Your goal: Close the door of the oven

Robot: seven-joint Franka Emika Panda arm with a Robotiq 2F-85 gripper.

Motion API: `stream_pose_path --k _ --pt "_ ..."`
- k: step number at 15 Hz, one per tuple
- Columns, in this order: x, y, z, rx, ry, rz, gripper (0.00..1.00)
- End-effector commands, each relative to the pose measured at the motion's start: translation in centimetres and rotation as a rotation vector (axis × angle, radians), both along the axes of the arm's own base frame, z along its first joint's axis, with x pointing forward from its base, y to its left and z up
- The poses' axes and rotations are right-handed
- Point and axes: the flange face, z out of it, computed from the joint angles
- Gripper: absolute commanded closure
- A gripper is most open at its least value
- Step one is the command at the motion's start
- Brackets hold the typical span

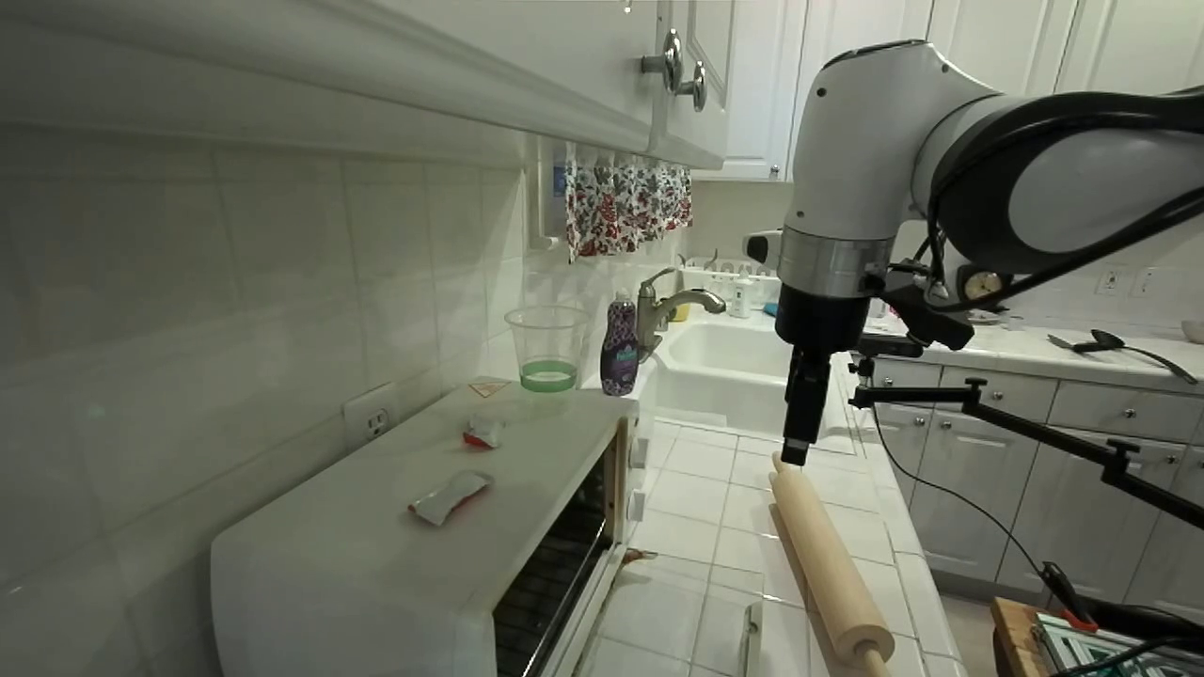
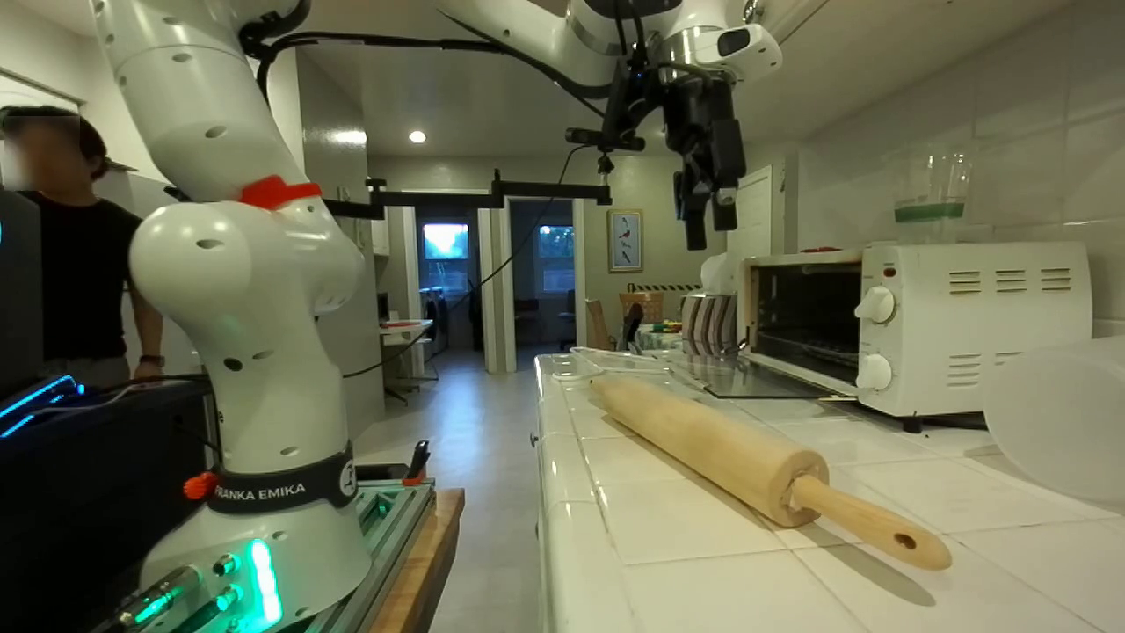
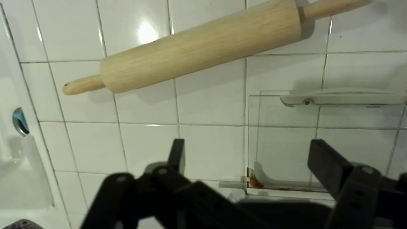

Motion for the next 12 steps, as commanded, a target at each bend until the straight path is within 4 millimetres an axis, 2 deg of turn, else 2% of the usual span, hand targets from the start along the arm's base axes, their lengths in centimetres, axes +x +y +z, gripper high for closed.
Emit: stream_pose_path --k 1,7,12 --pt "1.2 0.0 -1.1 0.012 -0.039 -0.174 0.0" --pt "1.7 1.5 -3.2 0.062 0.023 -0.494 0.0" --pt "1.8 3.1 -3.4 0.128 0.021 -0.752 0.0"
